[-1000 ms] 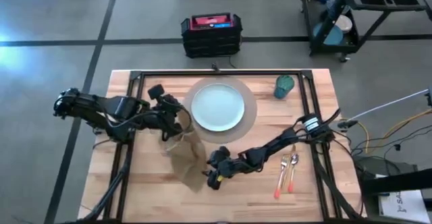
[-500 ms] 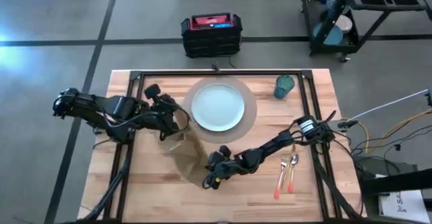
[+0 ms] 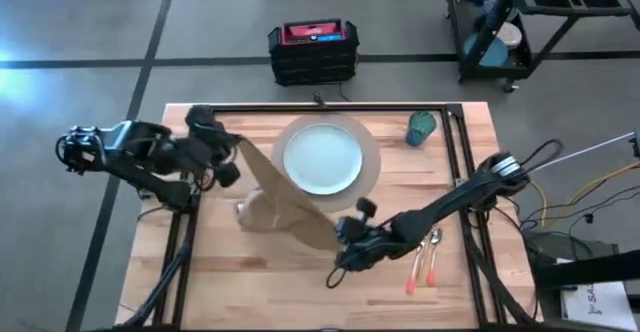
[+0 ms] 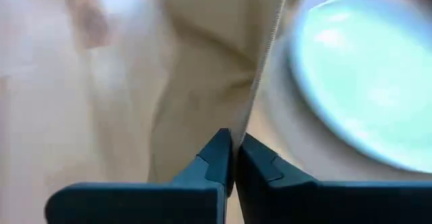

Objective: Set table place
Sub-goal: Fold the brown table napkin

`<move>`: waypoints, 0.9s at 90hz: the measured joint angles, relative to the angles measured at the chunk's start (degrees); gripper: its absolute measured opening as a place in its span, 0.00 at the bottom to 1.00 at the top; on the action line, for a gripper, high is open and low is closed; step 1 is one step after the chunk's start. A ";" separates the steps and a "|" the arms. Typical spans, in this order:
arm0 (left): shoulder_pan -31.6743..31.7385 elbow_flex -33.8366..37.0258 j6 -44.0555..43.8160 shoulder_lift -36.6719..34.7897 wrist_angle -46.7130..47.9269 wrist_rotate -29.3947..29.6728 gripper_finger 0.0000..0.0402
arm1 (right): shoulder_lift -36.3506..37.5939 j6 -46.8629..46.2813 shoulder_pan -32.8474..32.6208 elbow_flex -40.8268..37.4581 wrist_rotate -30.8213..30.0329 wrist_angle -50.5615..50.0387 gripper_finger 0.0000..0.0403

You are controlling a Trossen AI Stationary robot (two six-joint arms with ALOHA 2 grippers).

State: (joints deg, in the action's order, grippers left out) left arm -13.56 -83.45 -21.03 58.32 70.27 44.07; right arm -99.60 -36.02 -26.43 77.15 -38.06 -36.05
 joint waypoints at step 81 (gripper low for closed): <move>0.00 -23.92 11.95 4.58 7.76 -1.05 0.00 | 7.94 14.08 6.11 41.06 -19.83 -52.02 0.00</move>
State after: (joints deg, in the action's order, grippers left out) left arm -13.56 -107.37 -9.08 62.89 78.02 43.02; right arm -91.66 -21.95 -20.32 118.21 -57.89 -88.07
